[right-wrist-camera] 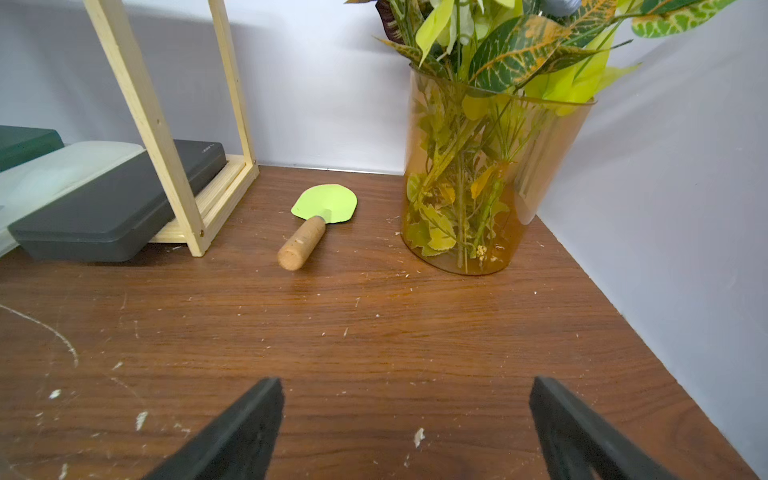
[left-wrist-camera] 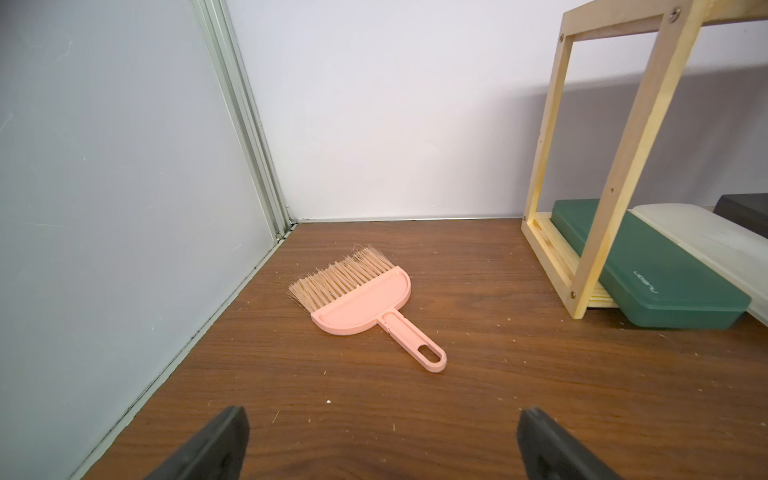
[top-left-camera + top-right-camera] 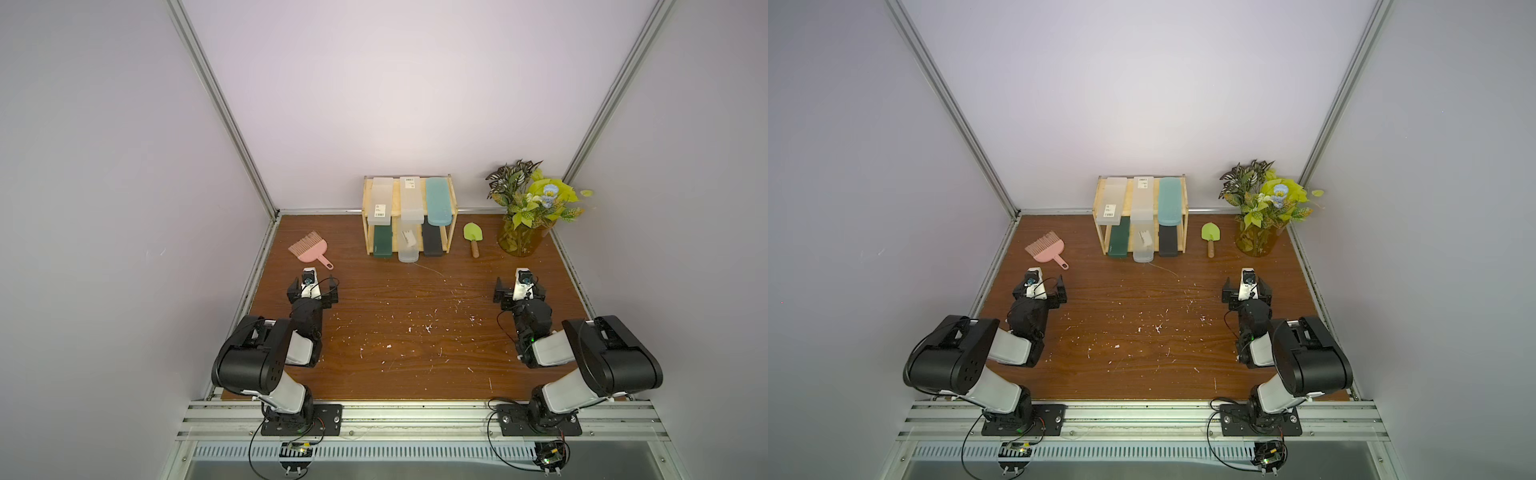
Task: Remove the pencil cases from the shelf
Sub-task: Pick up the pencil case from the shelf.
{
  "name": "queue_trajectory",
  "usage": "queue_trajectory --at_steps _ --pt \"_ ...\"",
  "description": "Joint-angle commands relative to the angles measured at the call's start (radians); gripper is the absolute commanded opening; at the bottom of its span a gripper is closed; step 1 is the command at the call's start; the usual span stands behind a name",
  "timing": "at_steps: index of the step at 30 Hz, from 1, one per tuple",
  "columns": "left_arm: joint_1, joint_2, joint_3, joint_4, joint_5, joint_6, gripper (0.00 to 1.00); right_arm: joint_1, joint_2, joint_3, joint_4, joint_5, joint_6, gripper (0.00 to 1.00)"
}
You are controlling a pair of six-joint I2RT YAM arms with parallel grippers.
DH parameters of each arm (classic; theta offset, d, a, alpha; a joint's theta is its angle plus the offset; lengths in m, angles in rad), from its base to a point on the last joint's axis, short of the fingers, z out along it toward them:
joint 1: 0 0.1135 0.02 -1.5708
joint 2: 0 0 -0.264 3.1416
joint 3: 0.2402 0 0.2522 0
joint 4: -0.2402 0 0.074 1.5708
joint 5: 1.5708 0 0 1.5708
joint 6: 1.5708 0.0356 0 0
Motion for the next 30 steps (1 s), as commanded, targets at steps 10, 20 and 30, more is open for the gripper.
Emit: queue_trajectory --at_steps 10,20,30 --pt "0.013 -0.006 0.010 -0.003 0.011 0.010 0.99 -0.002 -0.001 0.027 0.016 -0.010 0.008 0.99" --pt "0.030 -0.005 0.028 -0.035 0.023 -0.009 0.99 -0.010 -0.001 0.033 0.003 -0.021 0.014 1.00" --pt "0.044 -0.104 0.095 -0.220 0.013 -0.024 0.99 -0.019 -0.106 0.101 -0.202 -0.003 0.030 0.99"
